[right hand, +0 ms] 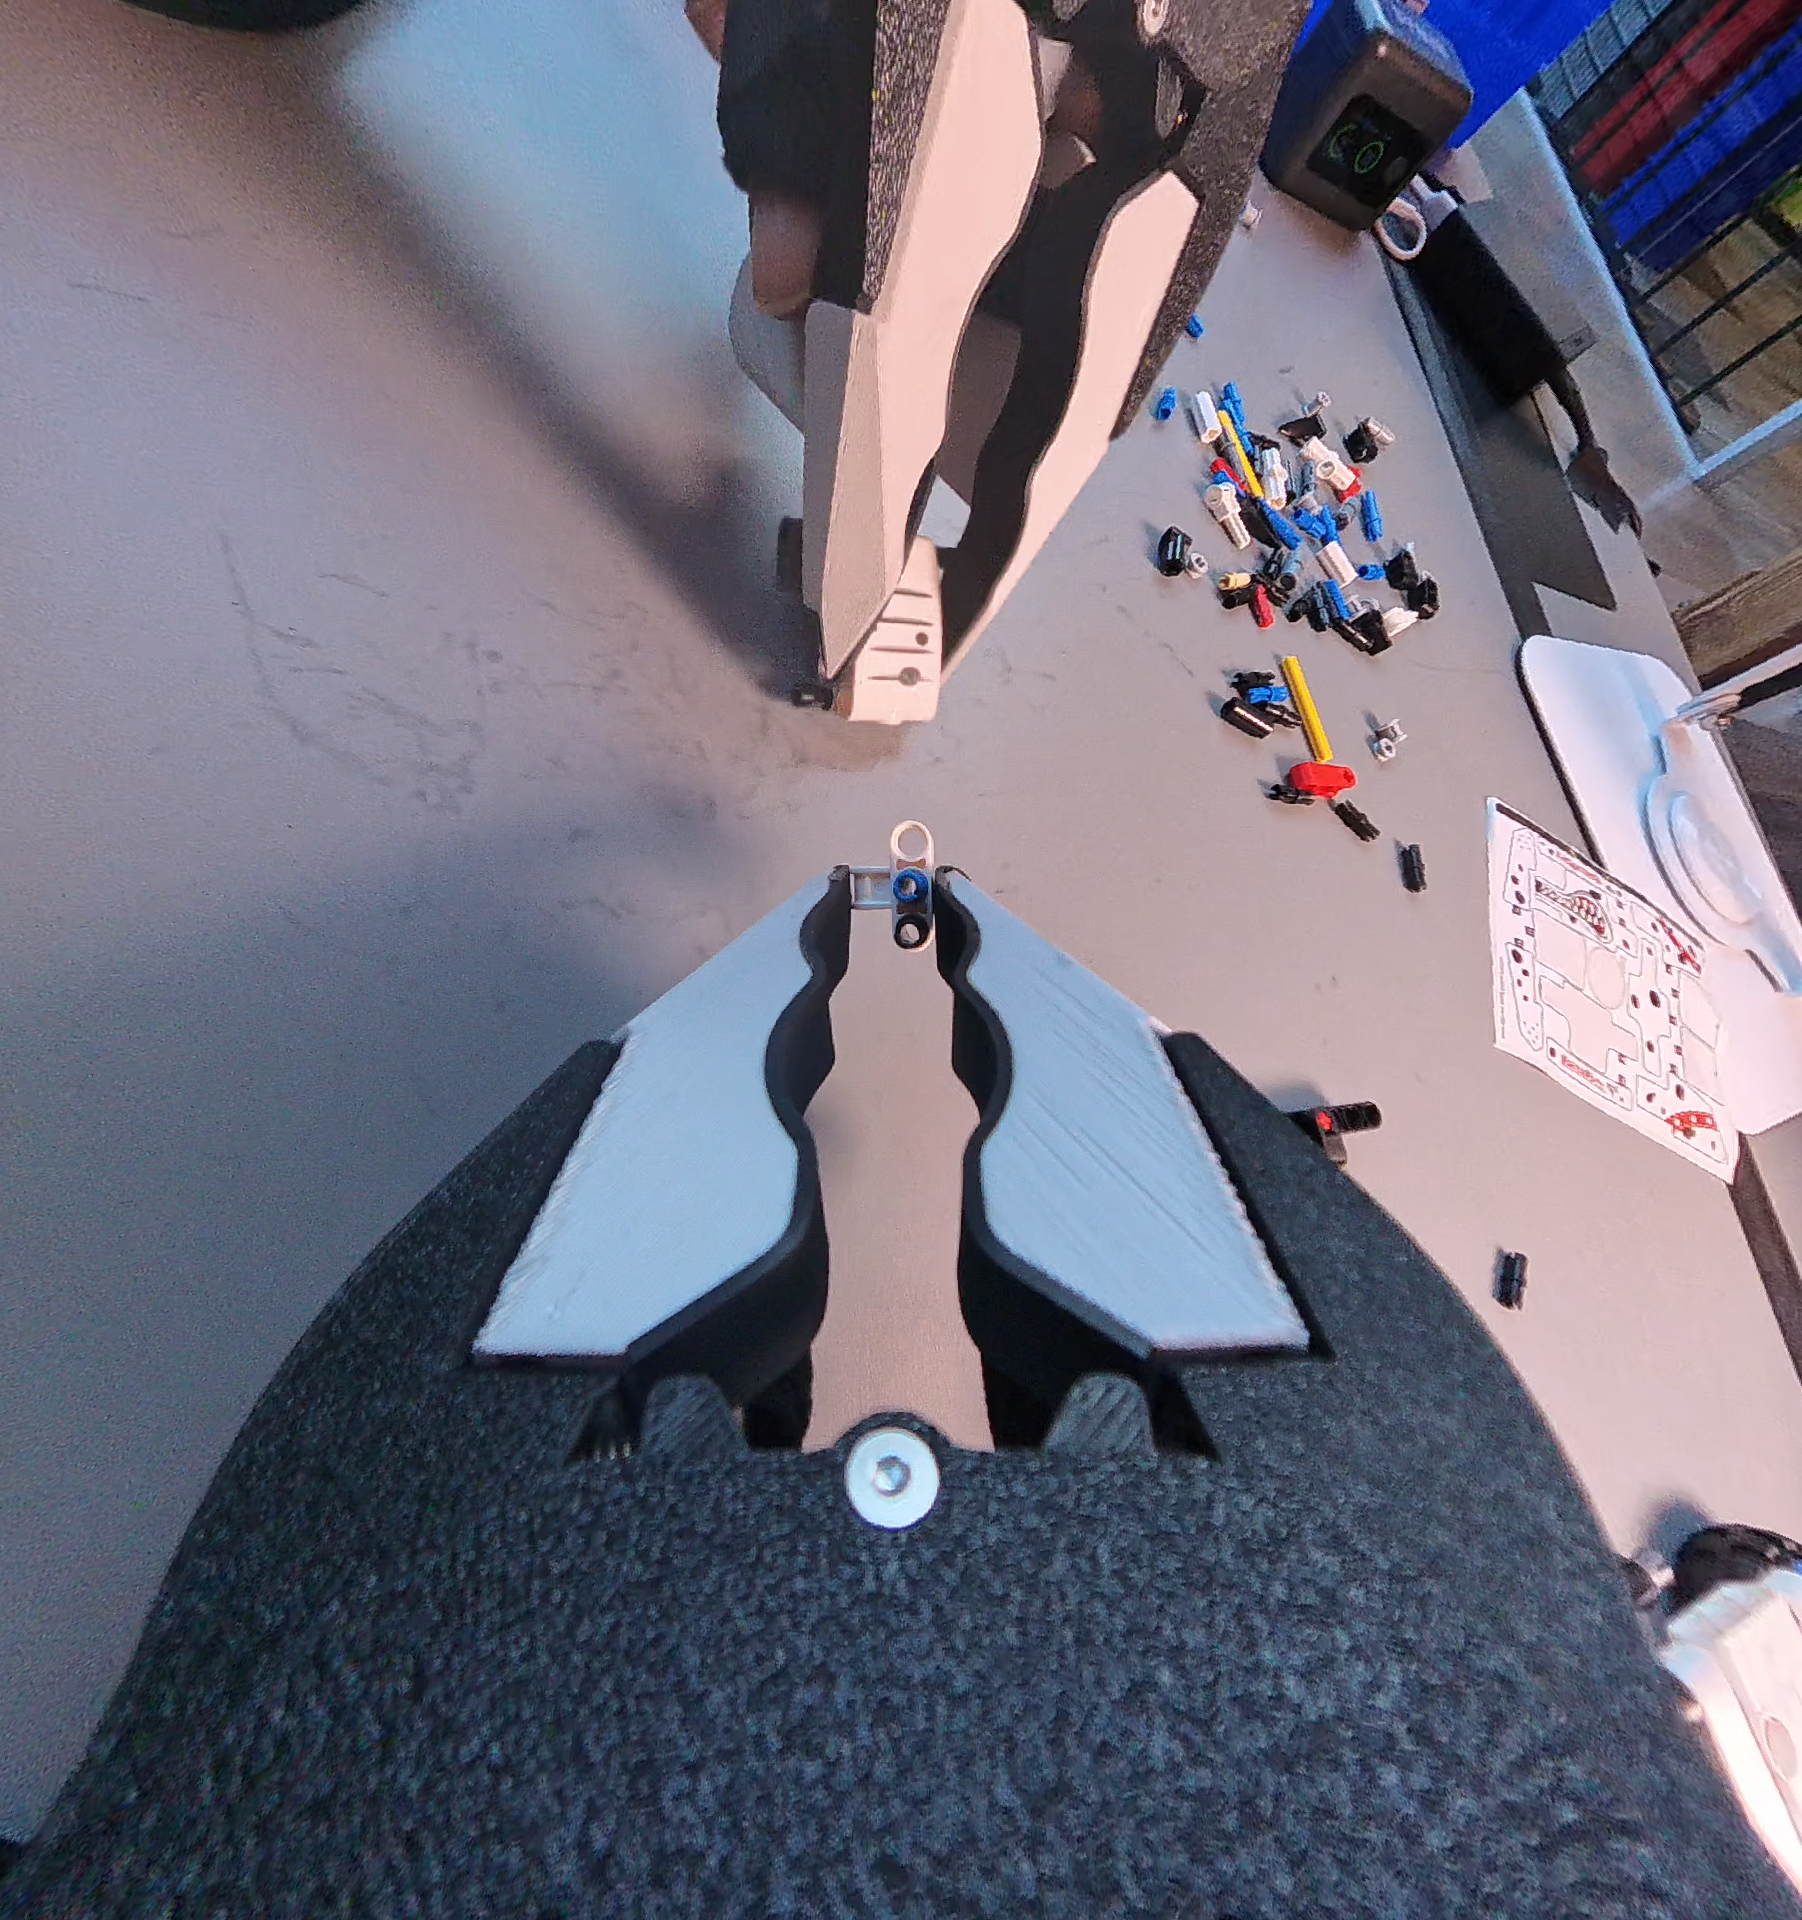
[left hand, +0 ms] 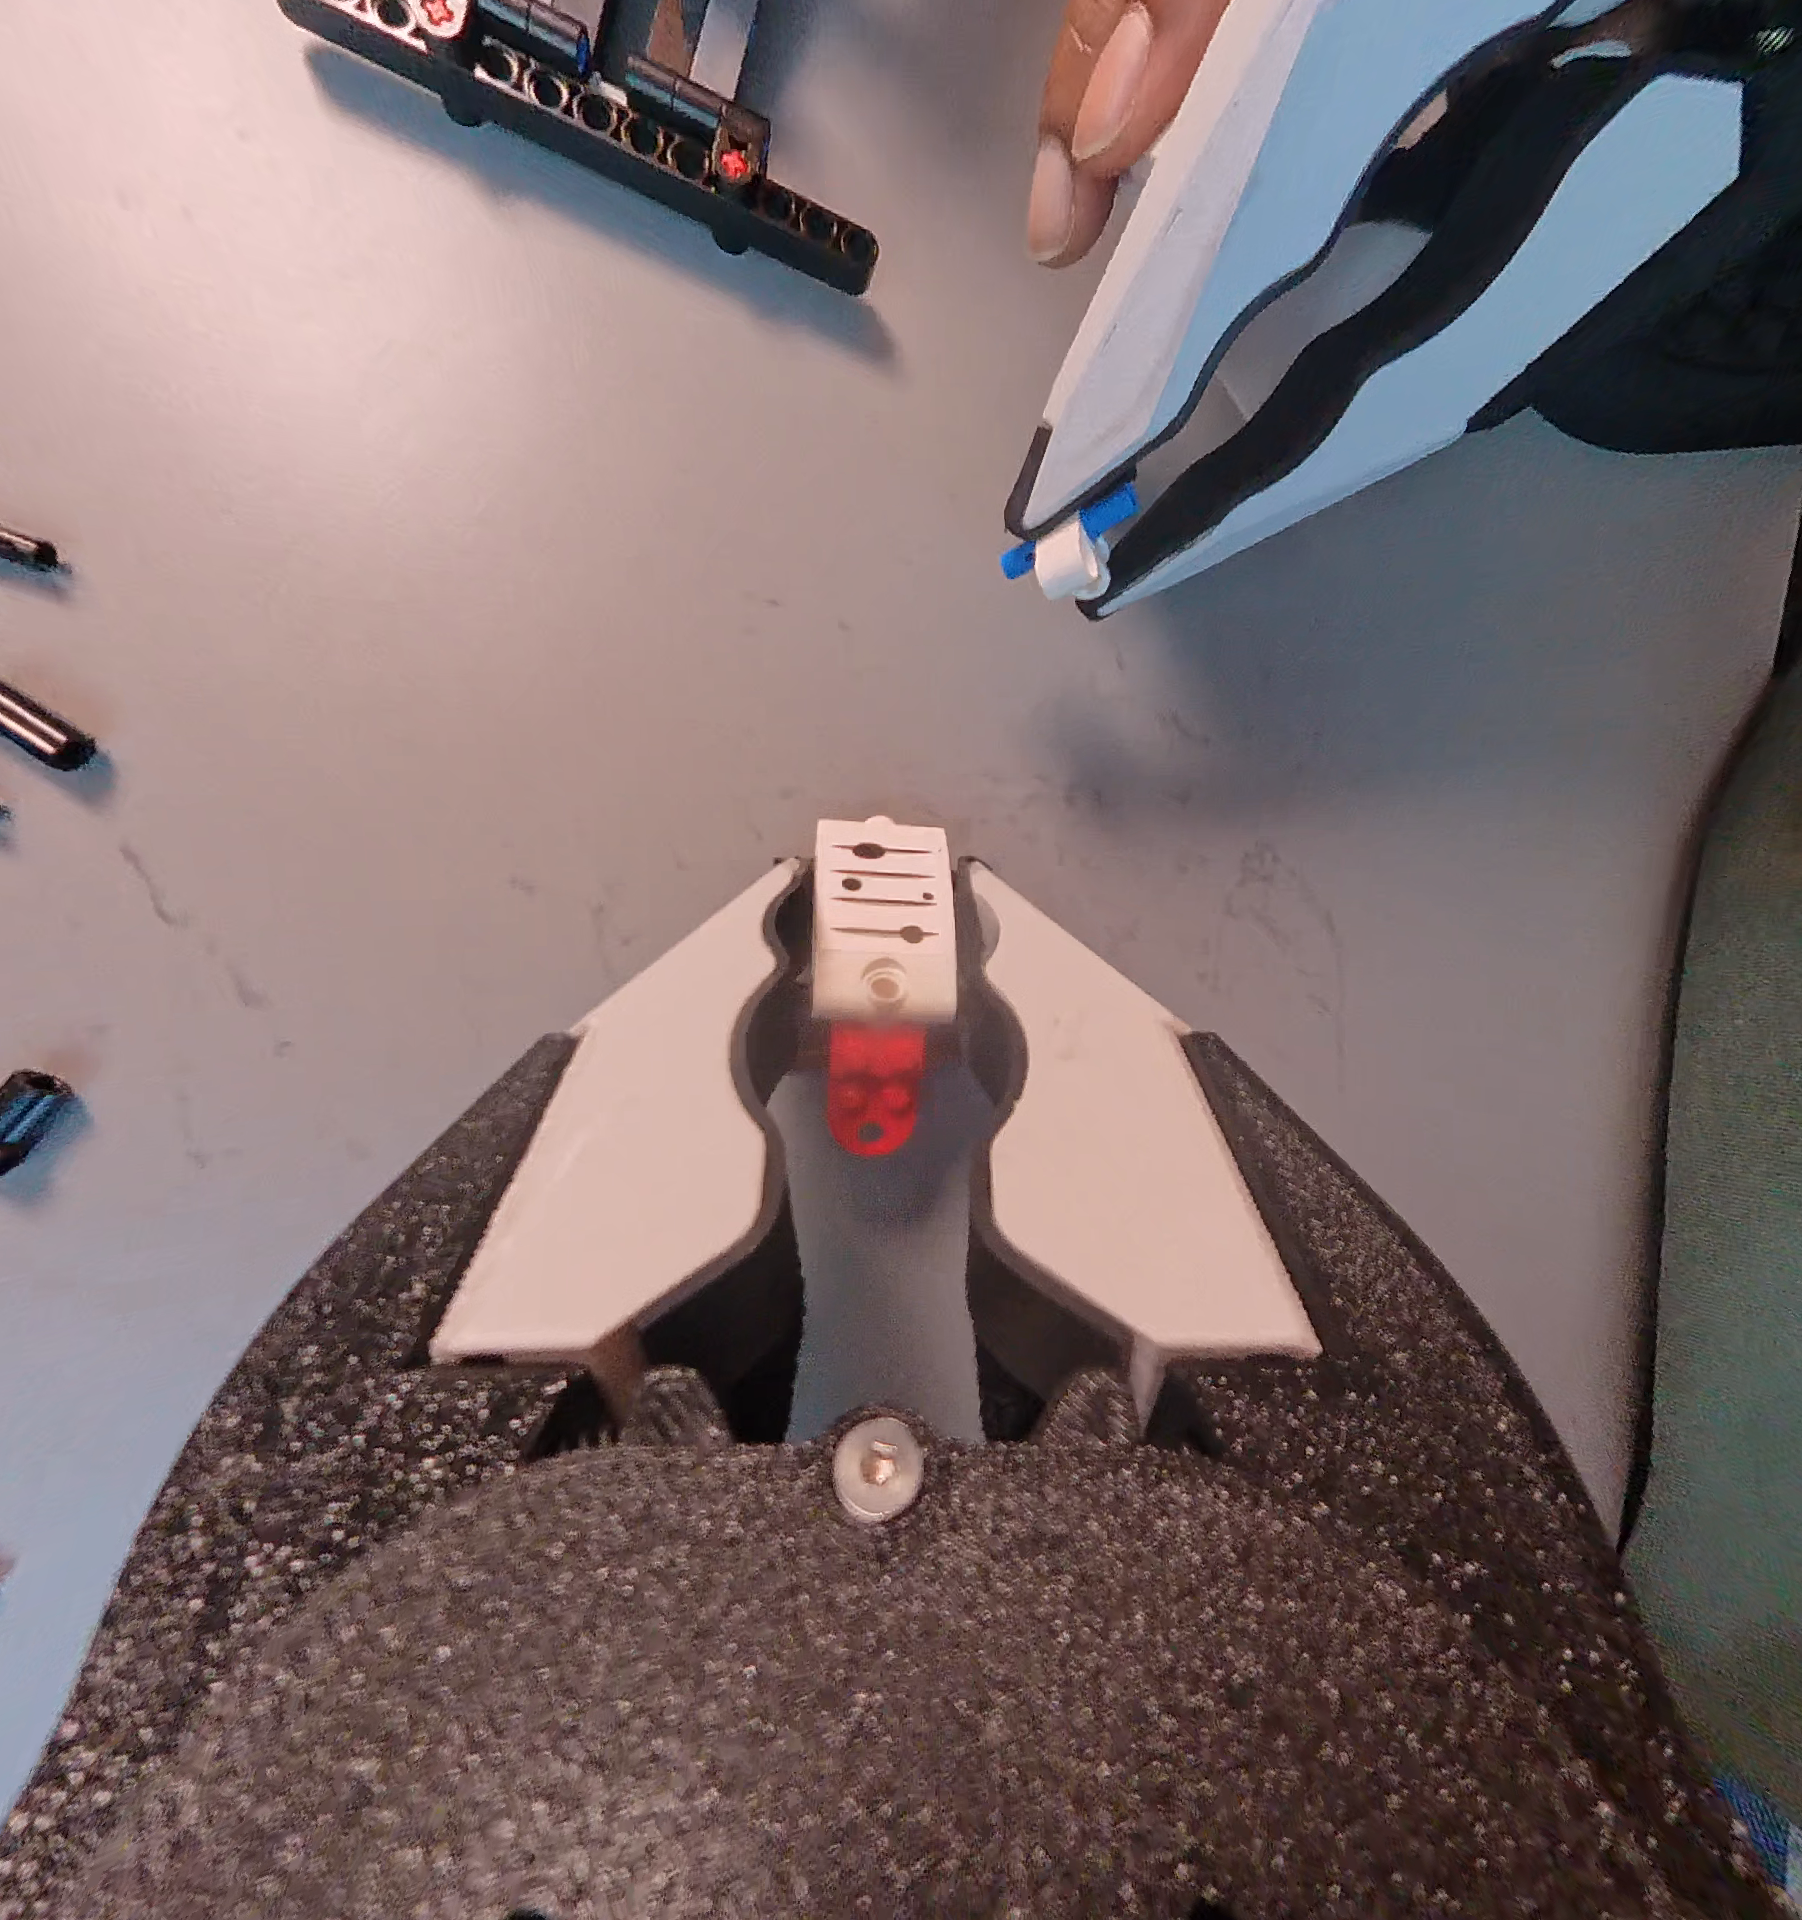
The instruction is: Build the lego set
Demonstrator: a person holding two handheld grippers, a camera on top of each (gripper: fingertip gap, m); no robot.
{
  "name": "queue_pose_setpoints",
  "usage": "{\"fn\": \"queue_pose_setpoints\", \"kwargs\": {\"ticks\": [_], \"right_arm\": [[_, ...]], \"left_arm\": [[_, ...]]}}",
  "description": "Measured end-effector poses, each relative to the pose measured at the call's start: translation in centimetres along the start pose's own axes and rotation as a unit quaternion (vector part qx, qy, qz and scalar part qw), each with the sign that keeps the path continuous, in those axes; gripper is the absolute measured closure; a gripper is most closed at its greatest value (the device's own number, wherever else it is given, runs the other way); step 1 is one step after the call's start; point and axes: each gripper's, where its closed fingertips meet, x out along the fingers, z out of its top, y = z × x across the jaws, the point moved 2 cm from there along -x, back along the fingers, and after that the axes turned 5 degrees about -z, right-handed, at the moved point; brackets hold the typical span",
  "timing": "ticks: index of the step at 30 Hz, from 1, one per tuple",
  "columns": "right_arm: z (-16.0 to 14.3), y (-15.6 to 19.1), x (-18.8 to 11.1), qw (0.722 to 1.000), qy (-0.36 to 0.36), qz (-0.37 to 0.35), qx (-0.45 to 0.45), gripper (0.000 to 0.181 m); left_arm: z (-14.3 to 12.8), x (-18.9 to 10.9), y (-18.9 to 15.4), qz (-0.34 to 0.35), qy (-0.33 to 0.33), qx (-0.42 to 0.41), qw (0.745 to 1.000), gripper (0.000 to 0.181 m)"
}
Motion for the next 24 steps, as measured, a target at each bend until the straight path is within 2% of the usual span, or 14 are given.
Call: {"fn": "queue_pose_setpoints", "kwargs": {"ticks": [3,8,12,19,21,24], "right_arm": [[-0.1,0.1,0.1,1.000,0.001,0.002,0.000,0.165],[0.1,0.1,0.1,1.000,-0.005,0.002,0.000,0.166],[0.7,0.2,0.3,1.000,-0.022,0.000,-0.001,0.166],[1.3,0.9,0.8,0.999,-0.027,-0.001,-0.019,0.166],[1.2,1.0,0.8,0.999,-0.025,-0.001,-0.020,0.165],[1.3,1.0,0.8,0.999,-0.028,-0.003,-0.020,0.166]], "left_arm": [[0.3,-1.0,-0.6,-0.017,-0.028,0.004,0.999,0.139],[-1.6,-4.1,-1.1,-0.021,-0.063,0.020,0.998,0.137],[-3.5,-3.4,-0.4,0.002,-0.064,0.021,0.998,0.136],[-2.5,-2.1,-0.5,0.011,-0.078,0.021,0.997,0.138],[-2.3,-1.8,-0.4,0.013,-0.080,0.011,0.997,0.149],[-1.8,-1.3,-0.4,0.015,-0.092,0.001,0.996,0.154]]}}
